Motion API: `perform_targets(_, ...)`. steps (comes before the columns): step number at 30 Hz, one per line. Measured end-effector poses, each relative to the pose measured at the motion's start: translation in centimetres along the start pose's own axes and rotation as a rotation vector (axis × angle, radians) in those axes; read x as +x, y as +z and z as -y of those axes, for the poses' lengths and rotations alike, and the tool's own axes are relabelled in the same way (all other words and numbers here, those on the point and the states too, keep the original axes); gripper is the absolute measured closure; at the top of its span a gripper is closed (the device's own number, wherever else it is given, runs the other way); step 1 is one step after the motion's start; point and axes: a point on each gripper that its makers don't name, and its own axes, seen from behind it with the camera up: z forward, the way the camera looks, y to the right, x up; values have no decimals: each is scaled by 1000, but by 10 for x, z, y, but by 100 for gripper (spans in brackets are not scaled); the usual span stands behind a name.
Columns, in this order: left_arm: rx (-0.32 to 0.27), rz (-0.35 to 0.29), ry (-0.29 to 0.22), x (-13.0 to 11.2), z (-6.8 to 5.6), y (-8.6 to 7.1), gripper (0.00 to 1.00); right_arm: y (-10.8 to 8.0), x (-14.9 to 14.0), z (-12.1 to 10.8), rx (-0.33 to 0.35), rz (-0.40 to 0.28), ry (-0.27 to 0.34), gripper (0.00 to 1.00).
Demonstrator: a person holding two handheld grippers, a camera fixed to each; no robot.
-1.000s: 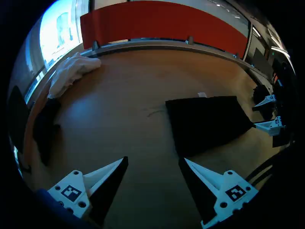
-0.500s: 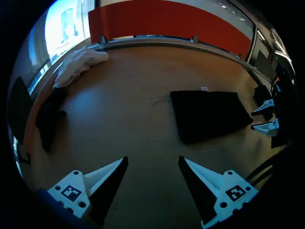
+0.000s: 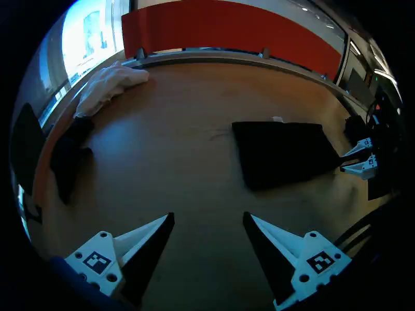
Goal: Fold towel
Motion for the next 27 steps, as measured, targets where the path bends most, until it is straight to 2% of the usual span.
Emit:
perform_targets(5, 0, 4, -2, -2, 0, 0, 2, 0, 1, -3, -14, -3, -3, 89)
perform_targets(7, 1, 4, -1, -2, 0, 0, 1, -1, 2, -3, -18, -8, 0, 94)
perform_targets(18, -2, -3, 8, 3, -1, 2, 2, -10, 19, -6, -47, -44, -2, 94)
perform_targets(27, -2, -13, 10, 10, 0, 0, 2, -44, 61, -19, -96, -117, -48, 93)
